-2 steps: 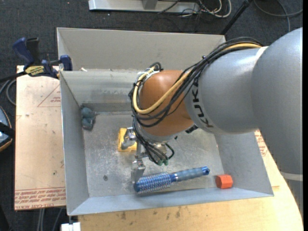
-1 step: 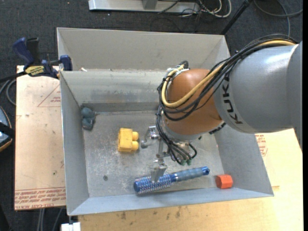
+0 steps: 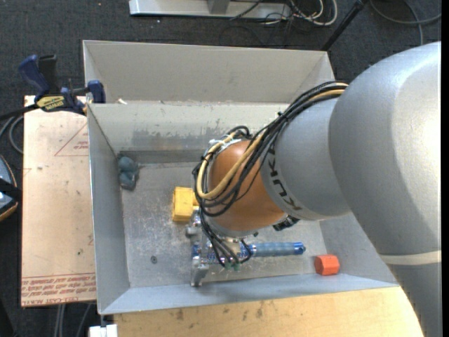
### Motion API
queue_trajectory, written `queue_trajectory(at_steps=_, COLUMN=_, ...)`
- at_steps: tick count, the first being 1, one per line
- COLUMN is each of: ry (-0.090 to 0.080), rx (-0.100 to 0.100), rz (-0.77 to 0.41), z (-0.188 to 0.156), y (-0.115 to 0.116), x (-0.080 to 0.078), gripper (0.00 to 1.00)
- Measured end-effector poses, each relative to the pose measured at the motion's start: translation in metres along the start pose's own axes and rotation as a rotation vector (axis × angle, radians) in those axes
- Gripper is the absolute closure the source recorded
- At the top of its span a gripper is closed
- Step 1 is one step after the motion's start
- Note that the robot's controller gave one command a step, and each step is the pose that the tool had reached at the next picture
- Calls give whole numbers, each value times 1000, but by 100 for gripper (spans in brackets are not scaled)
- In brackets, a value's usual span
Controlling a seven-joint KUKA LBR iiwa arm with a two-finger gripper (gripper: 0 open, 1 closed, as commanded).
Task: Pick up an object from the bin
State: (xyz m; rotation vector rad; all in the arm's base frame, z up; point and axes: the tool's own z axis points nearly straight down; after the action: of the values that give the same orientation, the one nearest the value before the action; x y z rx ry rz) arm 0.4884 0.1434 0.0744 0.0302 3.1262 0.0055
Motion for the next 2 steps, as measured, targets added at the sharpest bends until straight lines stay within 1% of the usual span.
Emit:
queue_trajectory(at_steps=1, ry=1, rx=-6, rz=-461, z=-1, y=-83, x=-40, gripper=0)
queue_trajectory(at_steps=2, ry=-1, rx=-3, rz=-461, z=-2, y=-84, x=-42, gripper=100)
